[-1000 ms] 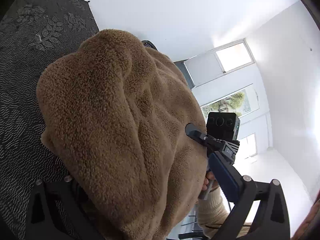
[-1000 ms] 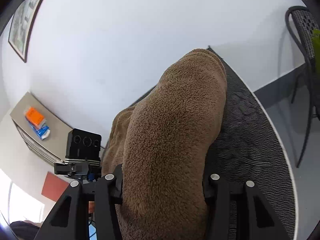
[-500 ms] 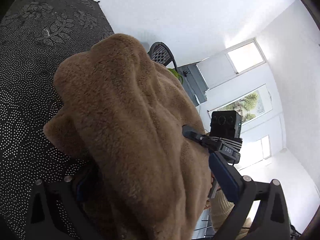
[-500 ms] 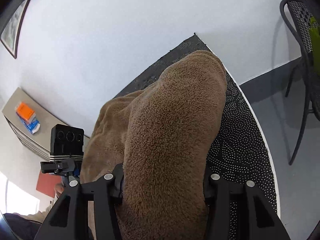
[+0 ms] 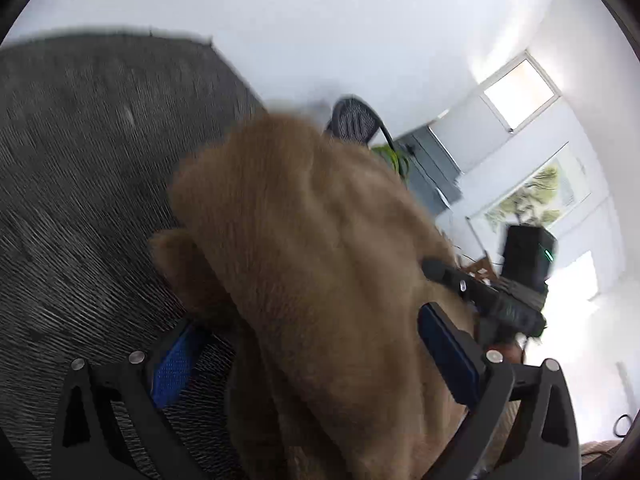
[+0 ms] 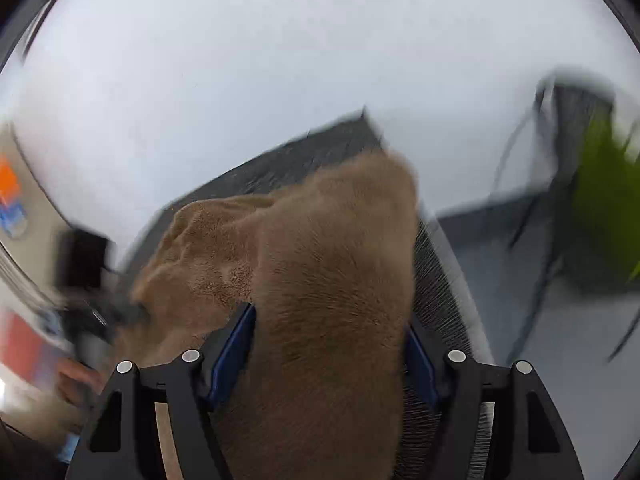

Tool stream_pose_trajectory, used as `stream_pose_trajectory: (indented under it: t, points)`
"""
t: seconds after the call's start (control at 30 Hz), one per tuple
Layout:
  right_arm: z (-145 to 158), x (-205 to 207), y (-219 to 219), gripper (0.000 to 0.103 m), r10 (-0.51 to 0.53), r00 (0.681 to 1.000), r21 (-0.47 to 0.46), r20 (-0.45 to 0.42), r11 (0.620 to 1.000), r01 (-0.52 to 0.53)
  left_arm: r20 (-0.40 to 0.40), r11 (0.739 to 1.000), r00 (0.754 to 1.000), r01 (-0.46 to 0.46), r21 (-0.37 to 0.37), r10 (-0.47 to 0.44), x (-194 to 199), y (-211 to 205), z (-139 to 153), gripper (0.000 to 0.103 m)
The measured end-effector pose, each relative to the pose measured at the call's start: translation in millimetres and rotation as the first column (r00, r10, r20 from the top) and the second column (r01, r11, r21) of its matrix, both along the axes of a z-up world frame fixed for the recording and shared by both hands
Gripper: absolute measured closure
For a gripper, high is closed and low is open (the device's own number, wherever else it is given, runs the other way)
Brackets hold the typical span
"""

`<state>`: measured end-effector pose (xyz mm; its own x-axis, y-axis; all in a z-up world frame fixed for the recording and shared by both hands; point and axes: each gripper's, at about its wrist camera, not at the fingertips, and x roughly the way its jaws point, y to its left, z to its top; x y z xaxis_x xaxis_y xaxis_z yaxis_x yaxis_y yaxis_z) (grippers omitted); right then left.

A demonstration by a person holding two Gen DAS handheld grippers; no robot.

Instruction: Fold clothes

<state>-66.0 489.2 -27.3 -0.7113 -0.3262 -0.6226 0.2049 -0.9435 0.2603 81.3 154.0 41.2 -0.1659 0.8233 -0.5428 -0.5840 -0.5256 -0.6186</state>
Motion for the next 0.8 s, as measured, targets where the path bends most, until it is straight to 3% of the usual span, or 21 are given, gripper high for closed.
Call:
stream_pose_trajectory:
  t: [0.13, 0.2, 0.33, 0.43, 0.63, 0.8]
  points:
    - [37.0, 51.6, -37.9, 0.031, 0.012, 0.976, 0.275, -0.219, 0.96, 0.05, -0.163, 1.0, 0.987, 0.001, 0.031, 0.004, 13.7, -11.5, 55.0, 0.0]
    - [44.0, 76.6, -41.7, 0.031, 0.058, 0.961, 0.344, -0.269, 0.938, 0.04, -0.213, 0.999, 0.976, 0.042, 0.03, -0.035, 22.3, 1.0, 71.4, 0.0]
    - [28.2, 105.5, -43.3, 0.031, 0.144, 0.96, 0.415, -0.24, 0.909, -0.032, -0.32, 0.992, 0.94, 0.101, -0.073, -0.119, 29.0, 30.6, 74.2, 0.0]
    - [15.8, 106.7, -52.7, 0.031, 0.149, 0.97, 0.431, -0.191, 0.901, -0.054, -0.342, 0.979, 0.926, 0.107, -0.173, -0.161, 23.0, 59.6, 61.0, 0.0]
    - [7.3, 105.5, -55.9, 0.03, 0.144, 0.98, 0.432, -0.135, 0.899, -0.072, -0.32, 0.951, 0.924, 0.116, -0.286, -0.209, 10.5, 68.2, 28.5, 0.0]
    - [-1.9, 105.1, -66.8, 0.027, 0.152, 0.984, 0.489, -0.097, 0.868, -0.086, -0.288, 0.942, 0.933, 0.12, -0.314, -0.215, 6.0, 61.3, 0.2, 0.001]
